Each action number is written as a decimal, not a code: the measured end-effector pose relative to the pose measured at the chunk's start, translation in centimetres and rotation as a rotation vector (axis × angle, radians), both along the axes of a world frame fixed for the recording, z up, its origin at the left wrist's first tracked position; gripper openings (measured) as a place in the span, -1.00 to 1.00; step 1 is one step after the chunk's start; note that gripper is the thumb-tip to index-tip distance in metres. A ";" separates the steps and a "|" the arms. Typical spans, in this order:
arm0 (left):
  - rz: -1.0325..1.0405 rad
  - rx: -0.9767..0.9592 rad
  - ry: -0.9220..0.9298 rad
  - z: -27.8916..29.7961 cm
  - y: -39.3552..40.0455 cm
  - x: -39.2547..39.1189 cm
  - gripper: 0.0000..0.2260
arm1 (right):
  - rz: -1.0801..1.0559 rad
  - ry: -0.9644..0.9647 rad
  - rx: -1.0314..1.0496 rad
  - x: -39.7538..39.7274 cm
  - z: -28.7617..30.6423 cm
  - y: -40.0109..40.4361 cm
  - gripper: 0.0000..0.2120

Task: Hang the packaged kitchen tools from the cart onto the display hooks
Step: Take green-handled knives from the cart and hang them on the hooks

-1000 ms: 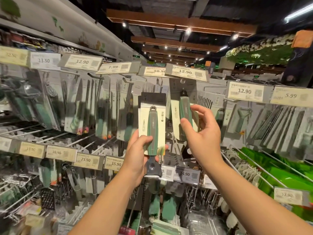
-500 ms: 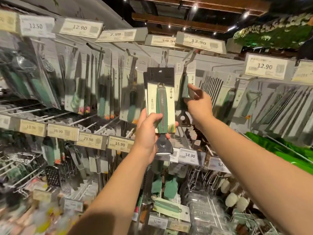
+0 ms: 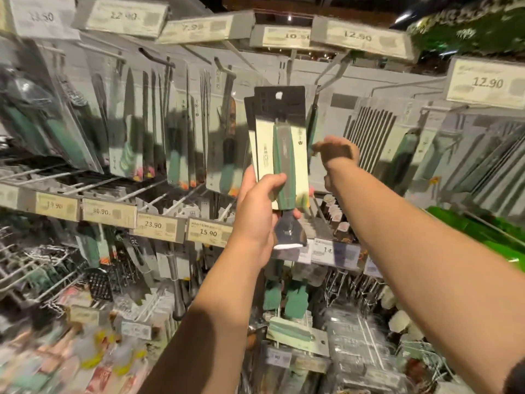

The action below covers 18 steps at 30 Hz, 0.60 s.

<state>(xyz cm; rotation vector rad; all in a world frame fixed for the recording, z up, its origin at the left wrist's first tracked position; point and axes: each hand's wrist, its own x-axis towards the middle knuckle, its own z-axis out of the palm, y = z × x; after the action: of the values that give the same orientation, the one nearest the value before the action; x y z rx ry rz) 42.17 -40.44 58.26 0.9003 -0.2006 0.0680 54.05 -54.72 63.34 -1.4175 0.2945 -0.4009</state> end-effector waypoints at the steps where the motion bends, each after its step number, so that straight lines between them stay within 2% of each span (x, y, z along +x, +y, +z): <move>1: 0.009 -0.005 0.005 -0.1 -0.4 0.2 -0.79 | -0.004 -0.033 0.082 -1.0 -0.3 0.7 -0.66; 2: 0.013 -0.005 0.008 -0.1 -0.8 0.1 -0.79 | 0.020 -0.053 0.144 -2.4 -0.6 1.3 -0.69; 4: 0.026 -0.003 0.007 -0.2 -1.3 -0.2 -0.66 | 0.127 -0.094 0.224 -6.2 -1.1 2.2 -0.74; 8: 0.045 0.017 -0.014 -0.7 -2.1 -1.4 -0.63 | 0.288 -0.157 0.139 -13.3 -2.6 2.3 -0.77; 10: 0.072 0.055 -0.036 -1.4 -2.6 -1.8 -0.58 | 0.292 -0.173 0.051 -15.0 -3.5 2.6 -0.81; 14: 0.102 0.116 -0.053 -2.8 -3.1 -3.1 -0.57 | 0.269 -0.208 0.000 -16.6 -4.5 2.8 -0.75; 18: 0.073 0.086 0.005 -2.8 -2.7 -4.0 -0.65 | 0.204 -0.224 -0.125 -17.0 -4.9 2.6 -0.72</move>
<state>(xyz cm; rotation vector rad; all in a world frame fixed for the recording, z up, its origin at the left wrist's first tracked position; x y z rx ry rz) 38.21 -43.13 55.48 0.9935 -0.1667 0.1259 37.04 -52.08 58.48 -1.4931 -0.0586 -0.4113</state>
